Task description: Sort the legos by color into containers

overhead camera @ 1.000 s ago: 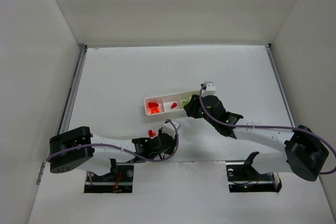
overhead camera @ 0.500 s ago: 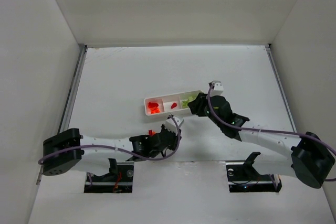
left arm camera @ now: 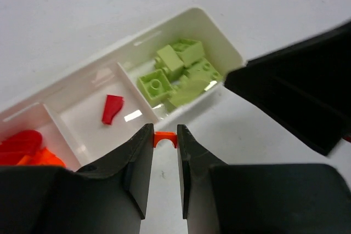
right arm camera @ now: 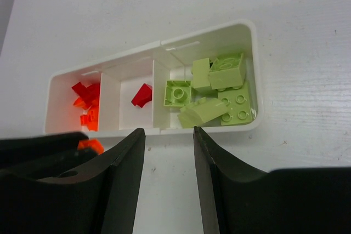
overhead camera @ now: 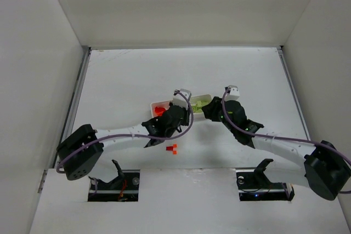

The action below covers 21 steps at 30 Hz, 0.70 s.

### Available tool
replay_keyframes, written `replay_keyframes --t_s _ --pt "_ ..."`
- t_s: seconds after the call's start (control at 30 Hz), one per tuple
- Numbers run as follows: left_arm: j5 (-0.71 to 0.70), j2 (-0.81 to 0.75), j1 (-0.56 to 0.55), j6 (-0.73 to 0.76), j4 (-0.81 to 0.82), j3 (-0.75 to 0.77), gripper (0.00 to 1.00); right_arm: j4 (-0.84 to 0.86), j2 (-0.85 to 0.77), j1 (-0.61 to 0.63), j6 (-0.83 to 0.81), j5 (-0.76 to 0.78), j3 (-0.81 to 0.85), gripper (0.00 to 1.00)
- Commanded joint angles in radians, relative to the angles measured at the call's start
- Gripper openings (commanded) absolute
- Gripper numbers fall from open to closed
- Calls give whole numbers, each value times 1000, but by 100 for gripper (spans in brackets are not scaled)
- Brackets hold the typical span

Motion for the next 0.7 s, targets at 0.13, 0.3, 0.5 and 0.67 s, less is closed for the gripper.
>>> replay_keyframes --t_s 0.13,0.3,0.5,0.67 --pt "7 67 132 3 61 63 19 62 7 -7 1 15 9 46" --pt "16 49 139 -3 84 42 19 69 12 -4 -4 24 7 46" --pt "25 -30 161 -28 44 28 20 113 9 -13 15 30 -22 46" --pt "62 -17 194 -45 29 40 20 127 -49 2 16 60 -19 45"
